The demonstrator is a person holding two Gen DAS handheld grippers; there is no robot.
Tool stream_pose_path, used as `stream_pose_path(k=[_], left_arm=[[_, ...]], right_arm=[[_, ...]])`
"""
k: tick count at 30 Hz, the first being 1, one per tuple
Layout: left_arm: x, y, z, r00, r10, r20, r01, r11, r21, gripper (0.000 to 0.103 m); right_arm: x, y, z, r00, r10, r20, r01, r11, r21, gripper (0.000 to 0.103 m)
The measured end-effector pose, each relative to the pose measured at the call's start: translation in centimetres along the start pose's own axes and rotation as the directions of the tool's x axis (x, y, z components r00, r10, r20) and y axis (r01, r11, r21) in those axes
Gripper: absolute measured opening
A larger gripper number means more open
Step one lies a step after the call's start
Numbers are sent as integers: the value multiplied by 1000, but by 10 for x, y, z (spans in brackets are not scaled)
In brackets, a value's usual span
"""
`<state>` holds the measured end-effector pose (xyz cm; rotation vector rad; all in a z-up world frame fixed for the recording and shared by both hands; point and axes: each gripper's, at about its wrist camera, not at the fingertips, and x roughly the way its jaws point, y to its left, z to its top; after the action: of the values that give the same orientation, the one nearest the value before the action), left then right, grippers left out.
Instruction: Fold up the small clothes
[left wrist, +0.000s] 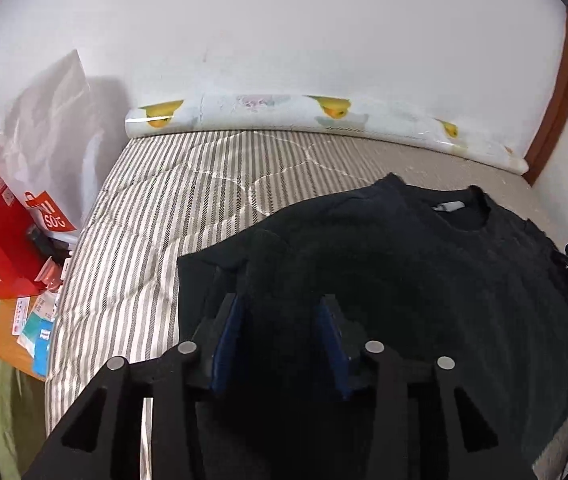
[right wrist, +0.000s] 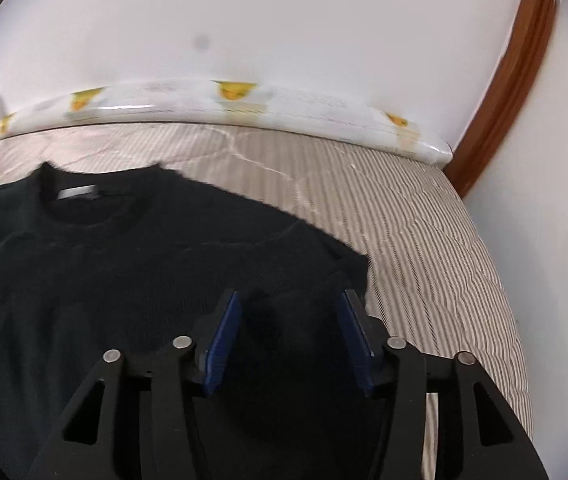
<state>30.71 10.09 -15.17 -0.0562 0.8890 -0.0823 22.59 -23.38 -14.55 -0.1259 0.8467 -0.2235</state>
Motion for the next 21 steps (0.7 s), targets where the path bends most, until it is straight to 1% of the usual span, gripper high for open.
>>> stream_pose_path(k=[3, 5, 6, 8, 12, 14, 16, 19, 21], left_arm=[[-19, -2, -9, 1000, 2, 16, -2, 1000, 6, 45], [-32, -2, -17, 1000, -6, 29, 5, 1000, 1, 67], [-41, 0, -25, 999, -10, 43, 10, 1000, 2, 68], [-50, 3, -35, 999, -8, 47, 8, 1000, 2, 68], [-66, 21, -67, 999, -48, 21, 49, 998, -46, 68], [-72, 31, -85, 998, -61, 12, 62, 996, -68, 68], [-77, 40, -100, 997, -71, 5, 72, 993, -91, 68], [-86, 52, -122, 994, -109, 0, 109, 987, -117, 68], [-91, 57, -136, 991, -135, 2, 134, 982, -134, 68]], right_arm=[[-23, 21, -7, 999, 48, 14, -47, 998, -32, 56], [-41, 41, -13, 997, 73, 41, -70, 996, -56, 56], [-47, 49, -16, 995, 78, 55, -74, 995, -62, 56], [-57, 68, -22, 993, 89, 71, -85, 994, -69, 56], [-61, 103, -34, 981, 196, 13, -195, 979, -63, 56], [-62, 119, -42, 975, 220, 4, -220, 974, -59, 56], [-59, 134, -48, 976, 218, -7, -218, 973, -71, 56], [-47, 150, -56, 985, 168, -34, -171, 981, -93, 56], [-39, 152, -56, 989, 146, -31, -148, 985, -84, 56]])
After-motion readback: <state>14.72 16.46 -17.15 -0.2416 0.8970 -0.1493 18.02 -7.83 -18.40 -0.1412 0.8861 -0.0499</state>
